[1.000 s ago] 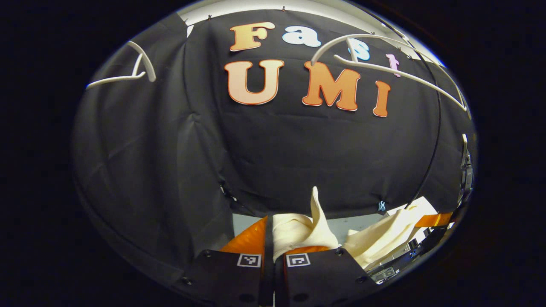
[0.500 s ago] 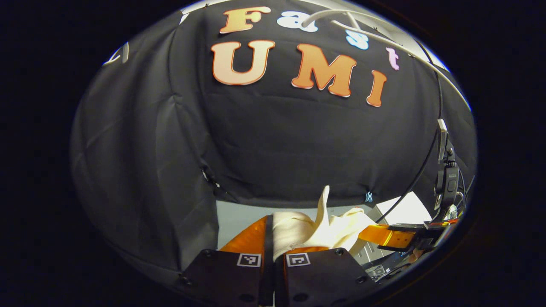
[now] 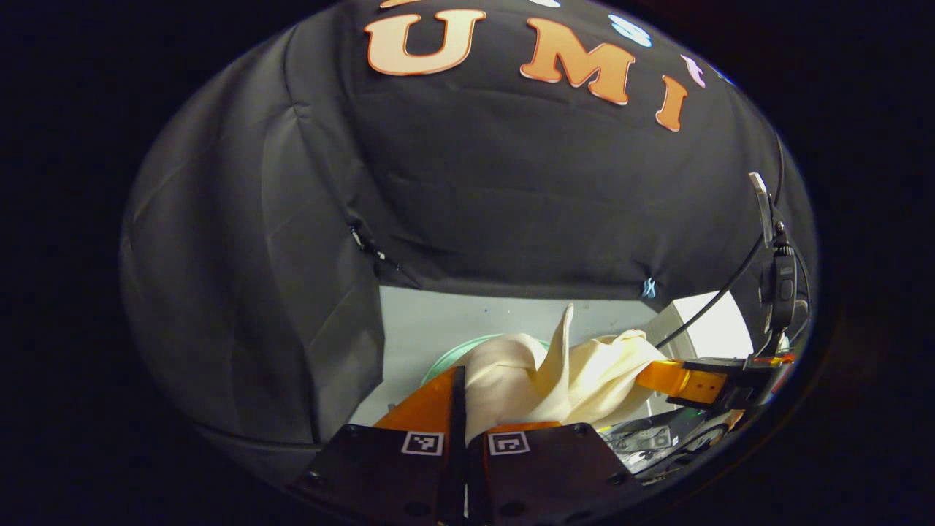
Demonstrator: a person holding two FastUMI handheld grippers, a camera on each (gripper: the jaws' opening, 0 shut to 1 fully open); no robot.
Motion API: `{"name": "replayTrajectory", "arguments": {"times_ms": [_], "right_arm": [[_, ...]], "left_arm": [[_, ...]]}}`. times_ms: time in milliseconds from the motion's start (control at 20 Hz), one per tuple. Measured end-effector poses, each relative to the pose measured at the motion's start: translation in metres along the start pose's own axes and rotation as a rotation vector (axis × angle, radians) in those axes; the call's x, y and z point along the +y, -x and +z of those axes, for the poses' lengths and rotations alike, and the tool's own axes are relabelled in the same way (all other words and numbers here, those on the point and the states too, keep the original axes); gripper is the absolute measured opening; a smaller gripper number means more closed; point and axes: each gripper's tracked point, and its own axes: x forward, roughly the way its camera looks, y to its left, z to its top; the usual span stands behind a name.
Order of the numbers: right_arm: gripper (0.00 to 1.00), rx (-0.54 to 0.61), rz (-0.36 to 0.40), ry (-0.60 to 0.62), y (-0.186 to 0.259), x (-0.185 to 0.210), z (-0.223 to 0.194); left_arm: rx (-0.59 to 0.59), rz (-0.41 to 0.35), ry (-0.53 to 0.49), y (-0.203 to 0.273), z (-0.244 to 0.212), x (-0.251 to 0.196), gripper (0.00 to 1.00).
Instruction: Grasp the clothes on the hanger with both hands and then place them into the laundry hamper below.
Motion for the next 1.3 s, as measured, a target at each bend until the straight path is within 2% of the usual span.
{"name": "replayTrajectory", "arguments": {"times_ms": [300, 550, 600, 800, 950, 1100, 1200, 1300], "right_arm": [[0.04, 0.129, -0.1, 0.024, -0.032, -0.022, -0.045], [0.06, 0.2, -0.172, 0.083, -0.053, -0.048, -0.073], [0.06, 0.21, -0.182, 0.075, -0.056, -0.051, -0.078], [0.06, 0.25, -0.211, 0.048, -0.06, -0.063, -0.089], [0.07, 0.263, -0.228, 0.069, -0.062, -0.07, -0.093], [0.14, 0.274, -0.224, 0.079, -0.061, -0.071, -0.104], [0.19, 0.28, -0.222, 0.097, -0.057, -0.071, -0.109], [0.27, 0.272, -0.23, 0.122, -0.054, -0.071, -0.111]], "left_arm": [[0.165, 0.03, -0.054, -0.033, -0.056, 0.004, 0.1], [0.293, 0.022, -0.037, -0.051, -0.103, 0.005, 0.11], [0.319, 0.021, -0.033, -0.053, -0.111, 0.004, 0.15], [0.4, 0.032, -0.032, -0.054, -0.141, 0.005, 0.16], [0.422, 0.026, -0.016, -0.049, -0.143, 0.002, 0.2], [0.429, 0.028, -0.002, -0.045, -0.146, 0.004, 0.34], [0.434, 0.012, 0.025, -0.042, -0.148, 0.001, 0.58], [0.44, 0.023, 0.034, -0.04, -0.154, 0.003, 0.86]]}}
